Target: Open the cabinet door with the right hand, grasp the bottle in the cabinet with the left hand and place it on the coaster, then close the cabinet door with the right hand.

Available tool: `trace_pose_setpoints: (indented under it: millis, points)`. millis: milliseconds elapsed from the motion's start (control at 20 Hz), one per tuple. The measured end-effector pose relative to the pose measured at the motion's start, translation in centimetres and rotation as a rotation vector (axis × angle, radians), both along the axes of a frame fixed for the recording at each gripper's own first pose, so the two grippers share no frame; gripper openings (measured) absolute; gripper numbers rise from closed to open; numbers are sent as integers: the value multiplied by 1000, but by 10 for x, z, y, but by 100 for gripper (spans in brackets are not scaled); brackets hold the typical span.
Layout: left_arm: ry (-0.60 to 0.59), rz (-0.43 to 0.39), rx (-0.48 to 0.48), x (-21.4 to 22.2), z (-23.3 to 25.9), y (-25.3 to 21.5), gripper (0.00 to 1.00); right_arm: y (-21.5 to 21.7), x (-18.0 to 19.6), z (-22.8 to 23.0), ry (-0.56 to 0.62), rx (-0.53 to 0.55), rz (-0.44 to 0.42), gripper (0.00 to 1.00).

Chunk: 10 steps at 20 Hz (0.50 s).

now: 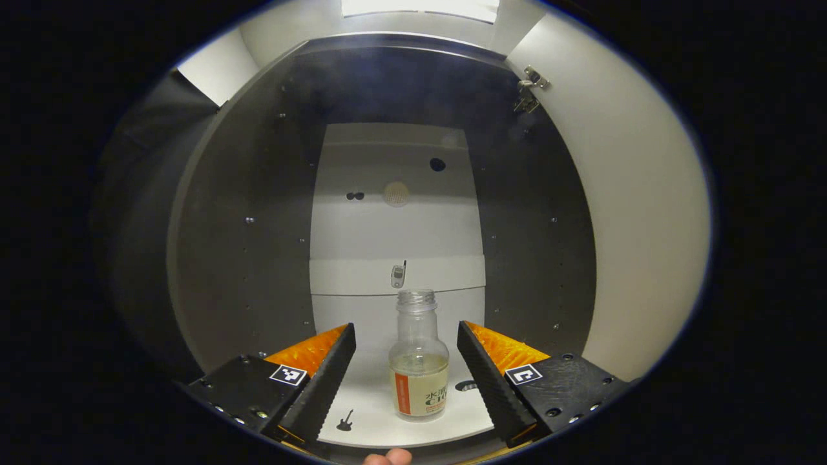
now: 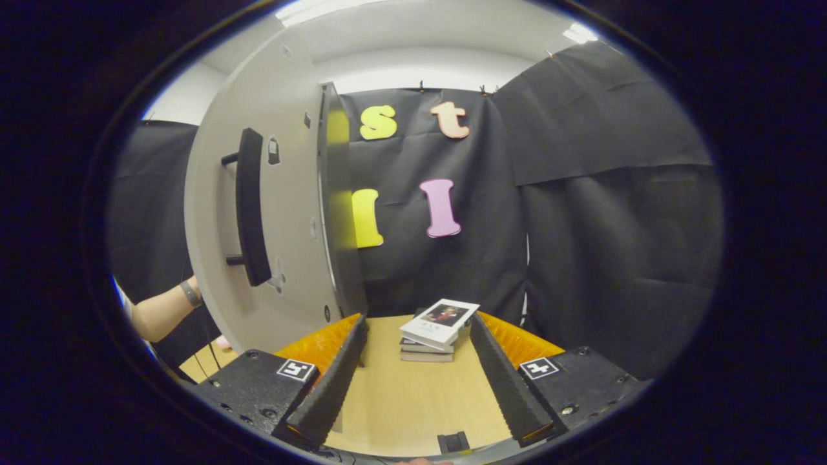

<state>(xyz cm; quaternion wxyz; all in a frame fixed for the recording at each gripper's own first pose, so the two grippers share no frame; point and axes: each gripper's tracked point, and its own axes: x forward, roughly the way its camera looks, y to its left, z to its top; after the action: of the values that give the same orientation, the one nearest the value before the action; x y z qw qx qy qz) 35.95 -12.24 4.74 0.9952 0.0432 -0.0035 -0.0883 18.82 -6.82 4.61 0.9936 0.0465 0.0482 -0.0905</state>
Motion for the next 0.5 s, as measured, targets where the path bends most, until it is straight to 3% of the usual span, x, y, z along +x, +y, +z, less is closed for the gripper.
trace_pose_setpoints:
  millis: [50,100,150,200,250,350,500]
  points:
    - [3,3,3,8,-1,-1,100,-3,-1,0,0,12,-14,100]
    - [11,5,2,16,-2,-1,95,-7,-3,-2,-2,27,-27,96]
    - [19,8,-4,21,-4,-1,95,-10,-4,-2,-5,37,-36,100]
    - [23,8,-11,26,-4,-1,100,-13,-5,-4,-6,42,-47,96]
    - [23,11,-14,30,-5,0,95,-16,-6,-5,-6,42,-59,96]
    - [28,11,-11,34,-6,0,100,-22,-7,-6,-6,42,-78,96]
    - [38,-5,-12,37,-8,-2,90,-22,-4,-8,-7,54,-81,100]
